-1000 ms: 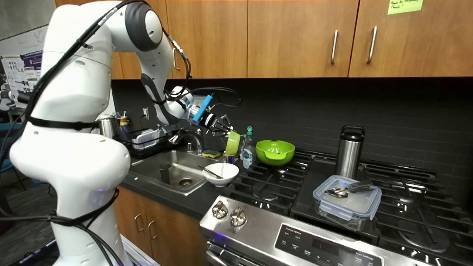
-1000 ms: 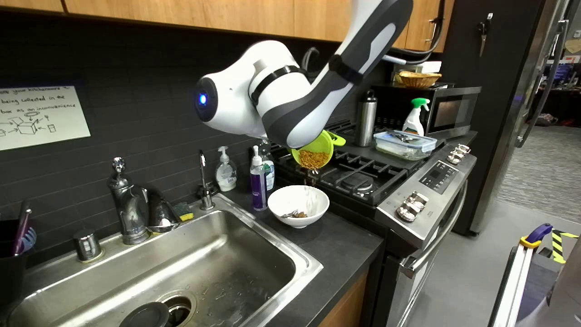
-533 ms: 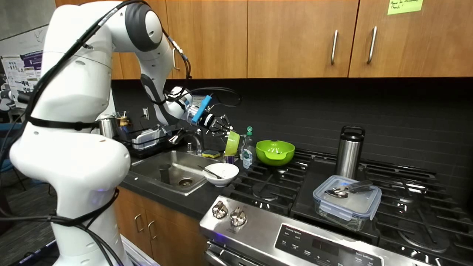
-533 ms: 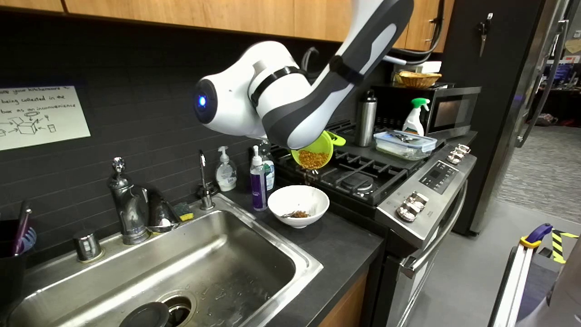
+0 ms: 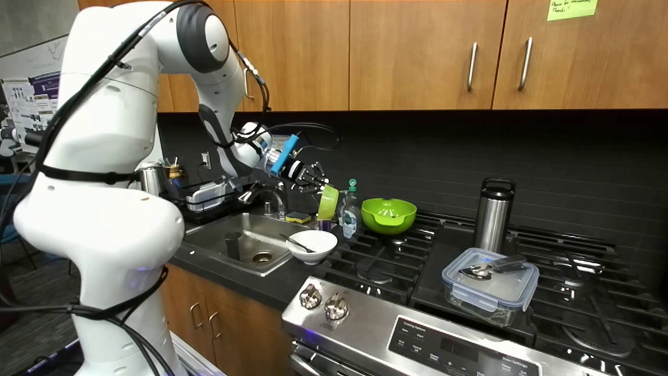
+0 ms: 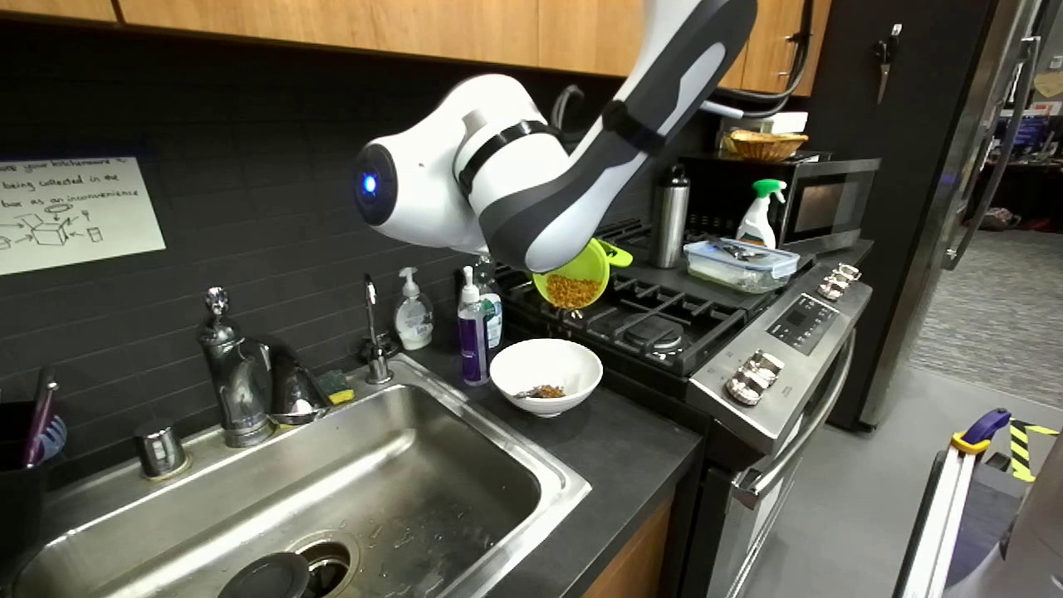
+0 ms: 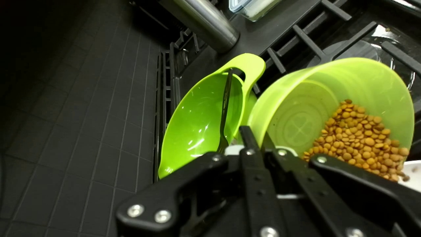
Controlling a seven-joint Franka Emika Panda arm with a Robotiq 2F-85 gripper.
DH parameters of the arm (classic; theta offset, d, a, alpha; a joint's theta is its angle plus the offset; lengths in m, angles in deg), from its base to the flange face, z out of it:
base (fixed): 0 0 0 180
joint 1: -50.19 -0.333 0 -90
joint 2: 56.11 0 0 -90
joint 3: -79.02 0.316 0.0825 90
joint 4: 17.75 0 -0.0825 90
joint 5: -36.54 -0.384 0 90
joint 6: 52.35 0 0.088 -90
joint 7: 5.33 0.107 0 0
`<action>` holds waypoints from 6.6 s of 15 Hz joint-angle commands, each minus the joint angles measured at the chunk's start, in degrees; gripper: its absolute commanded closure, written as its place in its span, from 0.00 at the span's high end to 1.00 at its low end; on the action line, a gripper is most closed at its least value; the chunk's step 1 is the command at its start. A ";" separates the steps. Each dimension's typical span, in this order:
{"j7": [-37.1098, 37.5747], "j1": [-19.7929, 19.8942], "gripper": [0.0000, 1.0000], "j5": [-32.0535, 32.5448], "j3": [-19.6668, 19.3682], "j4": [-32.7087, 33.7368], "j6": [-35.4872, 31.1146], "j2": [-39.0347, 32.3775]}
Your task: Pour some of the content of the yellow bowl into the white bowl
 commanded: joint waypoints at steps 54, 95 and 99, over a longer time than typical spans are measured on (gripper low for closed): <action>-5.30 15.94 0.01 -52.66 -14.82 -0.69 -18.89 8.77; -14.34 23.94 0.01 -70.80 -20.67 -11.26 -32.46 9.56; -14.56 24.34 0.01 -71.46 -20.91 -11.78 -33.12 9.21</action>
